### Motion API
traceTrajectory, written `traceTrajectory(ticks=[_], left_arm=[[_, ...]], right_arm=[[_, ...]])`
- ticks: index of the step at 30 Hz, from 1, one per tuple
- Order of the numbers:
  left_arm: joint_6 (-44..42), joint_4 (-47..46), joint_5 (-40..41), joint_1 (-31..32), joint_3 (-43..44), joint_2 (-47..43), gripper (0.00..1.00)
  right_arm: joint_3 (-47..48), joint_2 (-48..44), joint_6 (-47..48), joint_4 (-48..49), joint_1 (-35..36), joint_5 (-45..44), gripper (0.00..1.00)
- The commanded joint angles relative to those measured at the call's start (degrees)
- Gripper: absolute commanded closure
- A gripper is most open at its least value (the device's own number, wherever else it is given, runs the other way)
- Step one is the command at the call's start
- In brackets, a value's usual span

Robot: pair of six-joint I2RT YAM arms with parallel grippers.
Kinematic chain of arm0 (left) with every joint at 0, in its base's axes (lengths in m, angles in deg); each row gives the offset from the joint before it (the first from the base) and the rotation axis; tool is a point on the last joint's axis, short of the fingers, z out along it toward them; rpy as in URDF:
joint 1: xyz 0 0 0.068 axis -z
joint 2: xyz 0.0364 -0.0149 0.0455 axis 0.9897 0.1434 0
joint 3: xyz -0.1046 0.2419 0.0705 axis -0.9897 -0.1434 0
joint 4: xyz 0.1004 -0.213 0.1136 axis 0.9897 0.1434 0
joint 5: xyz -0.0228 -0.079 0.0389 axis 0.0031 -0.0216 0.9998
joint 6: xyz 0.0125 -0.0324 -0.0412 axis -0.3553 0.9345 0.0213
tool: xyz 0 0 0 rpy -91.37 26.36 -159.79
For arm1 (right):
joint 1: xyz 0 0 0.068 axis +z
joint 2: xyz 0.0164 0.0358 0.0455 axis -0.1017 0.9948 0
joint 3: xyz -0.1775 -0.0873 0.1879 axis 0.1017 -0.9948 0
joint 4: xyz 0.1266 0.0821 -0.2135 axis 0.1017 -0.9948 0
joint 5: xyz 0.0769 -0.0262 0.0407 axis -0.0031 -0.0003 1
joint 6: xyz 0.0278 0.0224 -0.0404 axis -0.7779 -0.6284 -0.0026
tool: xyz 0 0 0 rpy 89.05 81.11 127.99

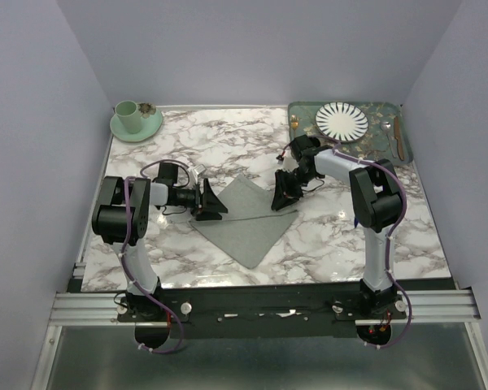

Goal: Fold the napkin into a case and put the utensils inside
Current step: Smooth out the upper triangle-folded napkin at the center of the board.

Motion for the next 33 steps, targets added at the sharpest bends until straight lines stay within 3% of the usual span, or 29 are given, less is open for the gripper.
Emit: traceTrajectory(ticks=[1, 6, 16, 25, 33], left_arm=[[-10.26, 10.55, 2.58, -3.16, 0.97, 0.30, 0.29], [-8.86, 8.97, 3.72, -2.54, 1.23, 0.82, 0.46], [-8.33, 8.45, 5.74, -2.36, 0.62, 0.82, 0.50], [-7.89, 8.45, 7.06, -2.28, 0.62, 1.26, 0.50], [-8.42, 9.24, 8.12, -2.28, 0.27, 2.14, 0.53]], right_arm=[[-0.08, 2.19, 4.33, -1.43, -0.31, -7.62, 0.69], [2.64, -0.62, 5.91, -2.13, 0.04, 2.39, 0.63], [1.77, -9.15, 4.07, 1.02, 7.77, 14.36, 0.33], [4.40, 1.21, -2.70, 5.78, 12.08, 17.88, 0.31], [-0.16, 4.74, -0.95, 5.78, 8.14, 16.12, 0.32]])
